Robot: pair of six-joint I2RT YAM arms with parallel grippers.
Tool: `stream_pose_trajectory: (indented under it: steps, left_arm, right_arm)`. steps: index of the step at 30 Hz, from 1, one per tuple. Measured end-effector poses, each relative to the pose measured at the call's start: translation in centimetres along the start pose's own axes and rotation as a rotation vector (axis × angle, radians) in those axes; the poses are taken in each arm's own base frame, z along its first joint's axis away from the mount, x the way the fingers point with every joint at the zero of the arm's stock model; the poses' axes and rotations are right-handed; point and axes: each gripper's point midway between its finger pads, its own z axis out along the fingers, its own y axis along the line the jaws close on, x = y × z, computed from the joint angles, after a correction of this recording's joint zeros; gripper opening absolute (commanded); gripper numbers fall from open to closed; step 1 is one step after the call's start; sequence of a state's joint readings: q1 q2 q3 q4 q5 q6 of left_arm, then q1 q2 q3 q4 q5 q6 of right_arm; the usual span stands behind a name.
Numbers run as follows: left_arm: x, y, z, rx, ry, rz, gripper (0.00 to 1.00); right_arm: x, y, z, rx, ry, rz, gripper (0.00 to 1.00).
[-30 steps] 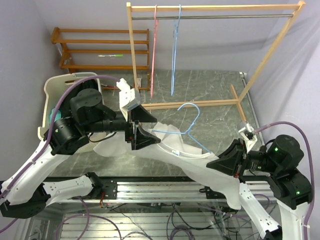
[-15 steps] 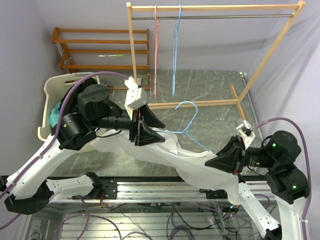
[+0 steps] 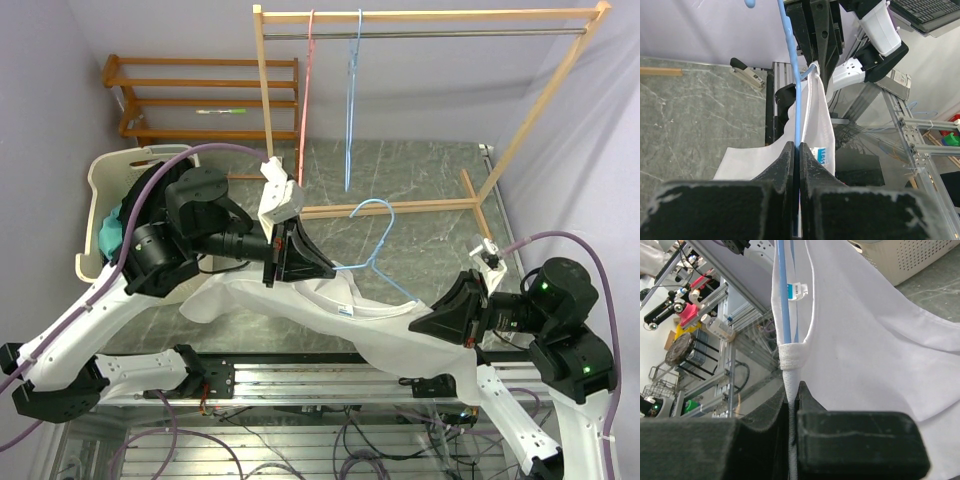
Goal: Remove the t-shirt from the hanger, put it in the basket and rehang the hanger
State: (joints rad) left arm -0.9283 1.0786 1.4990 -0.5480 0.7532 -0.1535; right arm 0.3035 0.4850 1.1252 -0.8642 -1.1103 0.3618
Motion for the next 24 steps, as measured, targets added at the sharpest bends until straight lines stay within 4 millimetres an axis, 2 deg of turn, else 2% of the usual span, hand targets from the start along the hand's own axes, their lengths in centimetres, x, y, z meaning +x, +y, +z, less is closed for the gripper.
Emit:
stream_pose_trajectory:
  steps: [5,6,9,10,12,15,20,22,24]
  left_arm:
    - [0.0,-0.7,-0.5,0.003,-0.009,0.009,0.07]
    - [0.1,-0.9,-0.7,0.001,-0.011,0.011,0.07]
    - [0.0,-1.0,-1.0,-0.014,-0.017,0.013,0.07]
    - [0.1,-1.0,-1.2,-0.023,-0.015,0.01,0.07]
    - [0.2,-0.9,-1.7,-0.053,-0.014,0.01,0.07]
    - [-0.3,-0.9,-2.7,-0.104,-0.017,0.019,0.07]
    - [-2.2,-1.7,-5.2,-0.181,-0.053,0.065,0.07]
    - [-2.8,-2.3,-6.3,-0.205,-0.071,0.082,0.07]
    - [-3.1,-2.8,-7.3,-0.222,-0.083,0.092,0.07]
  right_arm:
    - [-0.1,-0.2,0.1,-0.001,-0.001,-0.008,0.02]
    - [-0.1,-0.2,0.1,-0.003,-0.001,-0.012,0.09]
    - [-0.2,-0.5,0.2,-0.002,-0.004,-0.022,0.42]
    - [-0.3,-0.6,0.2,0.007,-0.008,-0.027,0.49]
    - [-0.5,-0.9,0.2,0.025,-0.018,-0.037,0.55]
    - [-0.6,-1.1,0.1,0.048,-0.032,-0.056,0.56]
    - [-0.4,-1.2,-0.2,0.079,-0.047,-0.071,0.57]
    - [-0.2,-1.1,-0.3,0.085,-0.053,-0.08,0.53]
    - [0.0,-1.1,-0.4,0.088,-0.057,-0.087,0.43]
